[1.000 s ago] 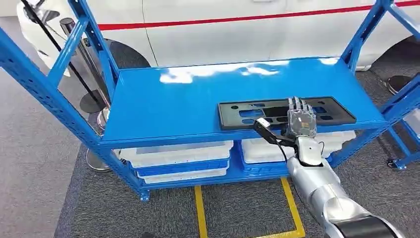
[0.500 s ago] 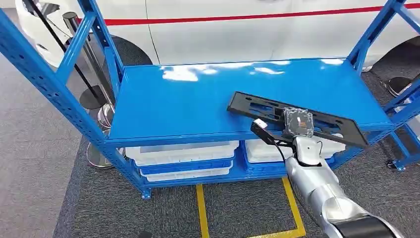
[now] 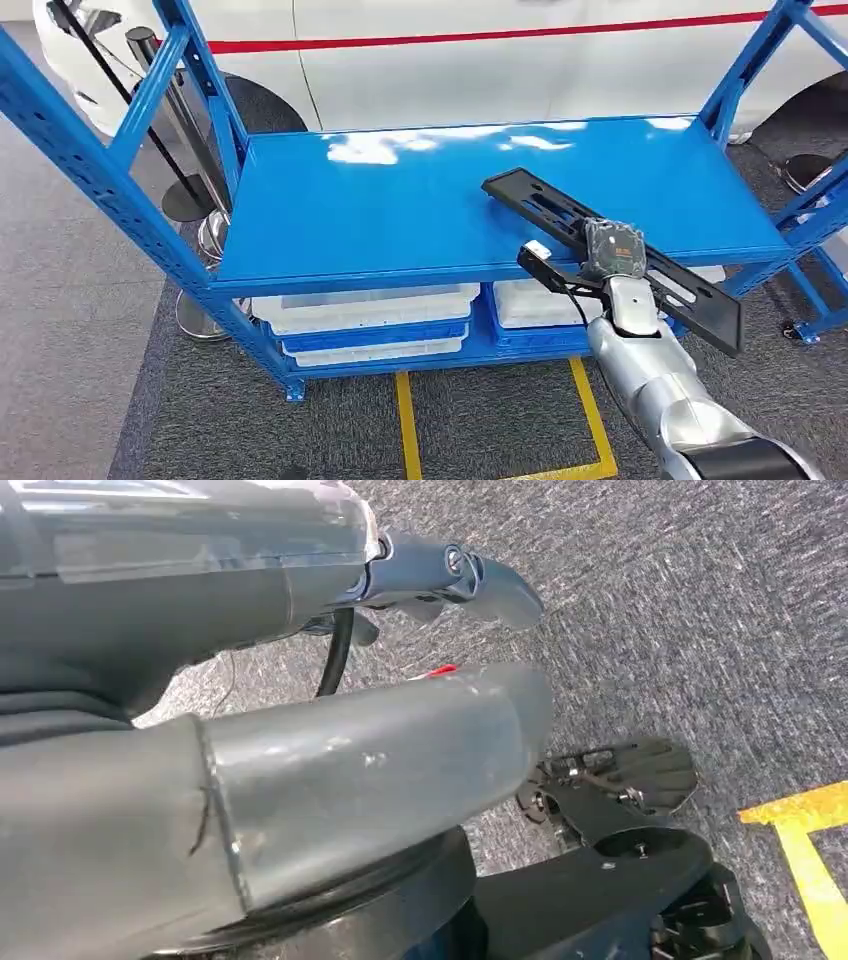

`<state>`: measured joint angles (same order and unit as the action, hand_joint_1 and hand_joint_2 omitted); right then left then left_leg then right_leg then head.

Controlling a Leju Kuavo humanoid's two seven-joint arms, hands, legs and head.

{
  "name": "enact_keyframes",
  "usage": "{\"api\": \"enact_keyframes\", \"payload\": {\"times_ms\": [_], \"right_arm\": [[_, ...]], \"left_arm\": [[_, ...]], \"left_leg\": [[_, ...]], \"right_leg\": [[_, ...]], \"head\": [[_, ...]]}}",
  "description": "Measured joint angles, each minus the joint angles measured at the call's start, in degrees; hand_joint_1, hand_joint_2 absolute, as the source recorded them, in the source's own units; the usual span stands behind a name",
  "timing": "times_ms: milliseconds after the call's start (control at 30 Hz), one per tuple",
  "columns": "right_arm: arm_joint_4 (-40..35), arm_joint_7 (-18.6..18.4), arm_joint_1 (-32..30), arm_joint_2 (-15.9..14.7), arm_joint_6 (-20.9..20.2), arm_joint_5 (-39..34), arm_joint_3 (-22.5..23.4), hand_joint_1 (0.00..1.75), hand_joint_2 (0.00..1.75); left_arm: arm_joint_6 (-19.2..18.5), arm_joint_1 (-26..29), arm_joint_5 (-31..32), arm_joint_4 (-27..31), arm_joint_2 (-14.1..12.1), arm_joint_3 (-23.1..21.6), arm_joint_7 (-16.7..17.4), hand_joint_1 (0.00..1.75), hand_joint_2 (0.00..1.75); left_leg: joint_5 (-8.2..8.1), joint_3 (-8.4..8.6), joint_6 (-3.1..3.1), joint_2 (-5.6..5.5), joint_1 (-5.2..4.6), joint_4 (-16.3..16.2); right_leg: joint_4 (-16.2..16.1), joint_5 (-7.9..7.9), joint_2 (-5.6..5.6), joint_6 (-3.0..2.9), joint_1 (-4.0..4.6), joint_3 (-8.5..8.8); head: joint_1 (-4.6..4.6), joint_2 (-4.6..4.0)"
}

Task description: Take the parts from the cabinet and place them on the table.

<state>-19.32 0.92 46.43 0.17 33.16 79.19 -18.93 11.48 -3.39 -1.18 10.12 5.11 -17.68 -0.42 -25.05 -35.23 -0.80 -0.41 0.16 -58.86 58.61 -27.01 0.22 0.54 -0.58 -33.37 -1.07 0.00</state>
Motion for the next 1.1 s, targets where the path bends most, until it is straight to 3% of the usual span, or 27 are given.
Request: {"api": "enact_keyframes", "payload": {"times_ms": [133,167,867,1100], "right_arm": [[0.00,0.04,-0.04,-0.20,0.00,0.00,0.00,1.75,1.75],[0.00,0.04,-0.05,-0.20,0.00,0.00,0.00,1.75,1.75],[-0.31,0.22,-0.97,-0.96,1.95,1.55,0.00,1.75,1.75],[-3.66,-3.15,-3.82,-0.96,5.84,8.23,-0.61,1.75,1.75]], "left_arm": [[0.00,0.01,0.00,0.00,0.09,0.00,0.00,0.00,0.00],[0.00,0.00,0.00,0.00,0.11,0.00,0.00,0.00,1.75],[4.31,-0.53,2.97,0.00,0.59,-1.44,-1.49,0.00,1.75],[4.46,-0.58,2.80,0.00,0.89,-1.42,-1.49,0.00,1.75]], "left_leg": [[0.01,0.01,-0.01,0.00,0.01,0.00],[0.01,0.02,-0.01,0.00,0.01,0.00],[0.01,0.02,-0.02,0.01,0.00,0.00],[0.01,-0.03,-0.02,0.00,0.00,0.00]], "right_leg": [[0.02,0.00,0.00,0.00,0.00,0.01],[0.02,0.00,0.00,0.00,0.00,0.01],[0.02,0.00,0.00,0.00,0.00,0.02],[0.03,0.00,0.00,0.00,0.00,-0.01]], "head": [[0.00,0.00],[0.00,0.00],[0.00,0.00],[0.00,0.00]]}}
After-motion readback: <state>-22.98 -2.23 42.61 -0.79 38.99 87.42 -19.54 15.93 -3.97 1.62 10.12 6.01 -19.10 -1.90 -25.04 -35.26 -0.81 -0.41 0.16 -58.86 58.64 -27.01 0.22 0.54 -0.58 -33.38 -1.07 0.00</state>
